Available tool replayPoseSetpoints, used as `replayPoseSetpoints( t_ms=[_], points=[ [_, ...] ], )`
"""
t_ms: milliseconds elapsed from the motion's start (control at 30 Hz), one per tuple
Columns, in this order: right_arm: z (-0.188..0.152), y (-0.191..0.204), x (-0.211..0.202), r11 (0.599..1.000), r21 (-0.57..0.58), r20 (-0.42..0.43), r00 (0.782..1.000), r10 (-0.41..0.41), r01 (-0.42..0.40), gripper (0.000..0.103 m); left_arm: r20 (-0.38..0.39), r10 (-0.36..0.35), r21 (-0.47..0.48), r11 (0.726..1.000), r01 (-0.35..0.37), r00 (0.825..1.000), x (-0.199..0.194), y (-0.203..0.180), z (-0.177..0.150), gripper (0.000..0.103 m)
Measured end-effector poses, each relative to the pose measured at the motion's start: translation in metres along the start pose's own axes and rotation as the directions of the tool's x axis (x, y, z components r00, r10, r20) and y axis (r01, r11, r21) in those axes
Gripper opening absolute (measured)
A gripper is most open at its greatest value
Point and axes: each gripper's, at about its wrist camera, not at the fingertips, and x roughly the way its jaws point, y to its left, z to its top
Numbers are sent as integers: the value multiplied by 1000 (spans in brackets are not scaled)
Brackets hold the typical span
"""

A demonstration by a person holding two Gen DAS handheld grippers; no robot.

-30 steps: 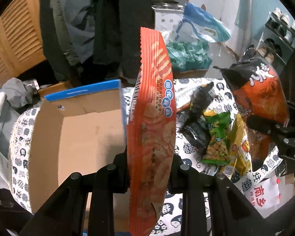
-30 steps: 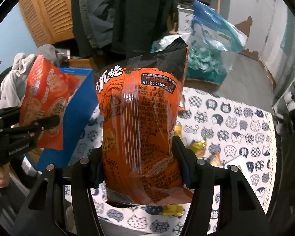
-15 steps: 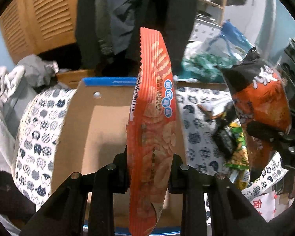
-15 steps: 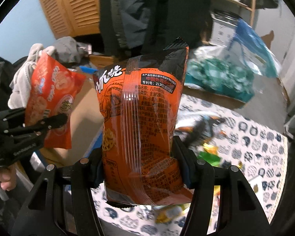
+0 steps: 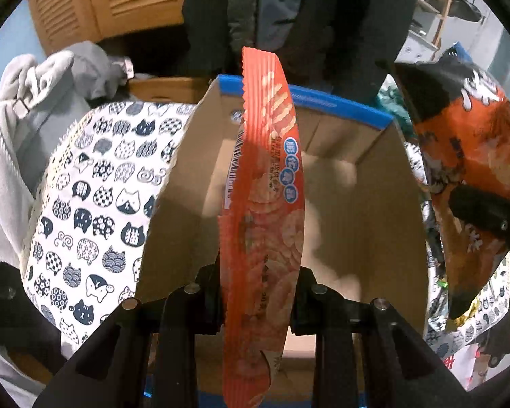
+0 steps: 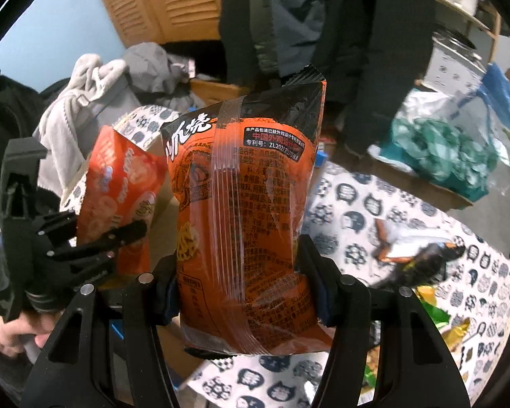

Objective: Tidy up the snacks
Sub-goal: 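Carry both orange bags over the cardboard box with both grippers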

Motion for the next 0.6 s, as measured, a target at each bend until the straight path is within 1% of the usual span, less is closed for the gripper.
replayPoseSetpoints(
  t_ms=[167, 300, 467, 600],
  points=[
    [8, 14, 22, 1000, -15, -42, 999, 17, -17, 60, -51, -7, -7, 1000, 7, 999, 15, 9, -6, 27],
    [12, 27, 38, 999, -37, -80, 996, 25, -28, 60, -75, -1, -9, 1000, 0, 997, 22, 14, -10, 27],
    [9, 38, 58, 998, -56, -123, 992, 22, -29, 60, -128, -17, -18, 1000, 15, 992, 34, 18, -18, 27],
    [3, 43, 78, 998, -62, -170, 985, 16, -27, 60, -166, 0, -1, 1000, 0, 986, 44, 16, -24, 27]
  ],
)
